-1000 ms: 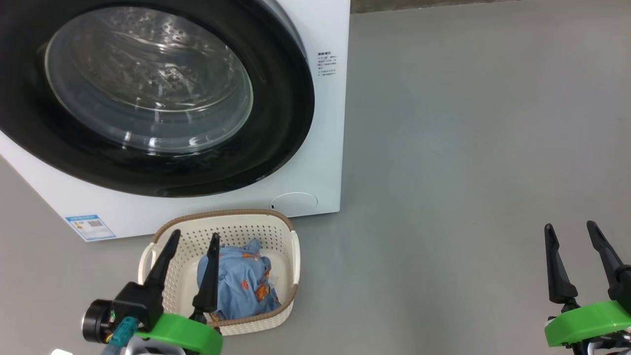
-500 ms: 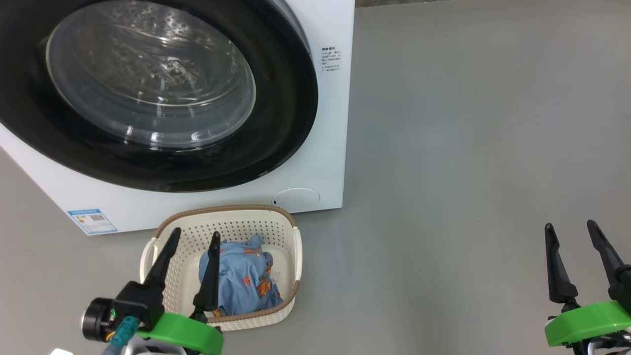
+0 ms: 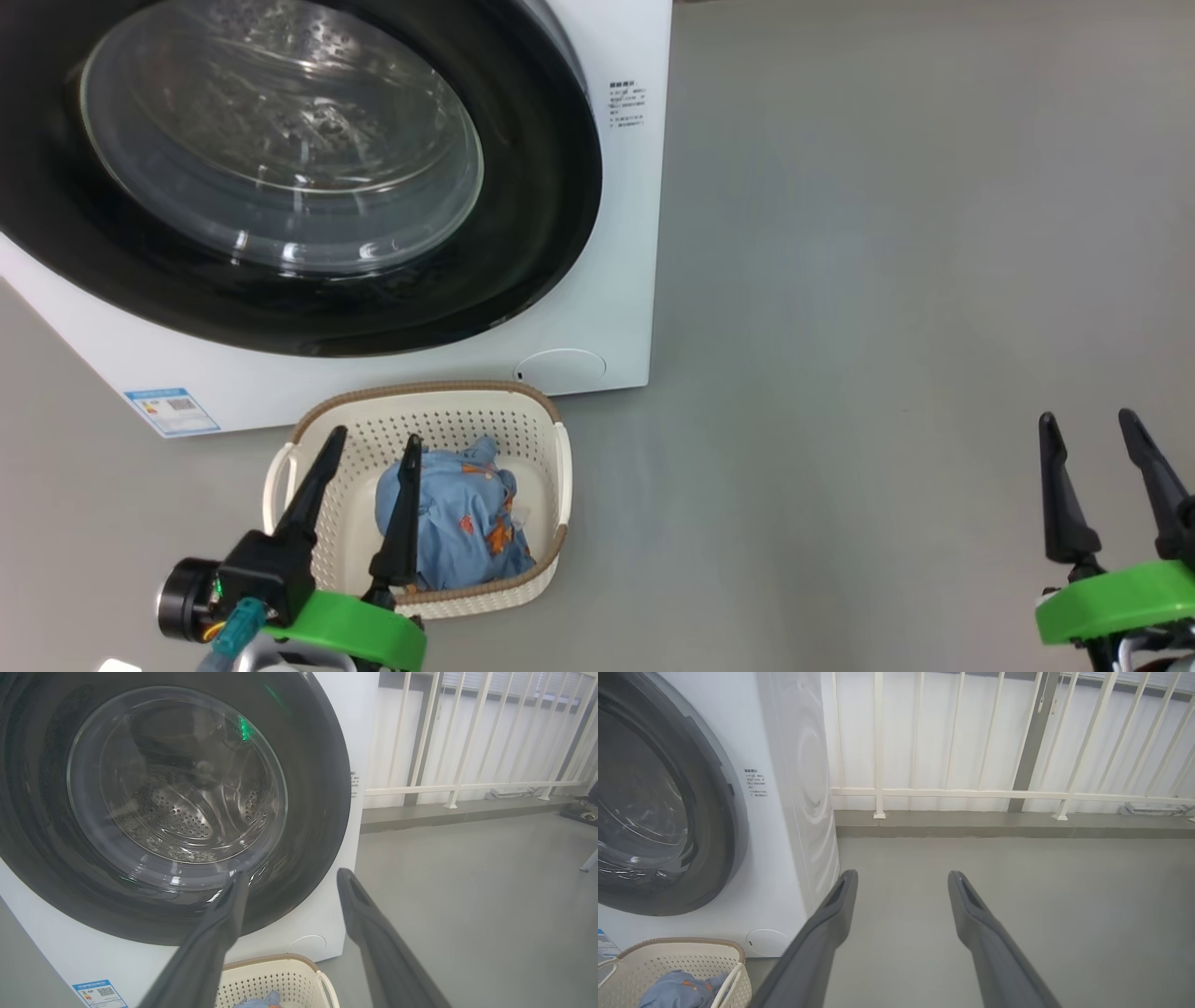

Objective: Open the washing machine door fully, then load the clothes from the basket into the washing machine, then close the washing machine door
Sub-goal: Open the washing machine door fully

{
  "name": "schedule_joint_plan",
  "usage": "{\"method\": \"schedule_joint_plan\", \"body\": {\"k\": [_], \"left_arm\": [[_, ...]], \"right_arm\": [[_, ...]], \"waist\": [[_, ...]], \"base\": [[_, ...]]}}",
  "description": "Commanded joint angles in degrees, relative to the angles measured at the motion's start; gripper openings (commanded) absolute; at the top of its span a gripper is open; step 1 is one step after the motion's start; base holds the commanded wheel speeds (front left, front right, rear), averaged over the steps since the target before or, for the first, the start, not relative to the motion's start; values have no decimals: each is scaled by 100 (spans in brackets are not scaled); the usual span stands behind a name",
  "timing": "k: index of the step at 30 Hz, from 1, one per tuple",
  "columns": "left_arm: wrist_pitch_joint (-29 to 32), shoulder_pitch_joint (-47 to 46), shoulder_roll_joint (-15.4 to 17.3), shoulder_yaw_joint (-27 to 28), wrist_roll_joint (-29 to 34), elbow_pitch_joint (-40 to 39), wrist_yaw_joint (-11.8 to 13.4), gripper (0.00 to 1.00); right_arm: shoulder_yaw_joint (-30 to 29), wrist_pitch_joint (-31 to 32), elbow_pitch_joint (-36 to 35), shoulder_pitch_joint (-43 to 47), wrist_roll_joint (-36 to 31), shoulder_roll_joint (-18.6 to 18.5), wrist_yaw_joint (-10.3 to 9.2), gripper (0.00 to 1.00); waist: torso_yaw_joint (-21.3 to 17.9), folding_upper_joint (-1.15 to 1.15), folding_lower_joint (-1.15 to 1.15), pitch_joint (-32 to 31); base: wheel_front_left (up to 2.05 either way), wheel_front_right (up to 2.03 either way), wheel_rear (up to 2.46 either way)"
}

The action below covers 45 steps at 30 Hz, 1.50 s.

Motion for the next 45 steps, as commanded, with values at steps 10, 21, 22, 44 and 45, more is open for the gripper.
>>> {"method": "schedule_joint_plan", "body": {"k": [10,21,22,44,45], "left_arm": [[-38,-348,76,125,43,-317,26,100],[-38,-640,76,-4,24,-379,68,100],[-38,-670,76,-22,23,-387,72,100],[-38,-1208,76,-602,-124,-476,257,100],[-38,-1231,76,-631,-138,-483,266,100]], "right_arm": [[-196,154,-96,-699,1878,74,31,100],[-542,1087,672,-2070,4840,182,31,0],[-576,1224,801,-2223,5099,195,31,0],[-725,4248,4504,-6021,7557,222,31,0],[-680,4307,4573,-6154,7534,226,31,0]], "waist": [[60,0,0,302],[257,0,0,741],[283,0,0,784],[1002,0,0,1577],[1036,0,0,1610]], "base": [[0,0,0],[0,0,0],[0,0,0],[0,0,0],[0,0,0]]}}
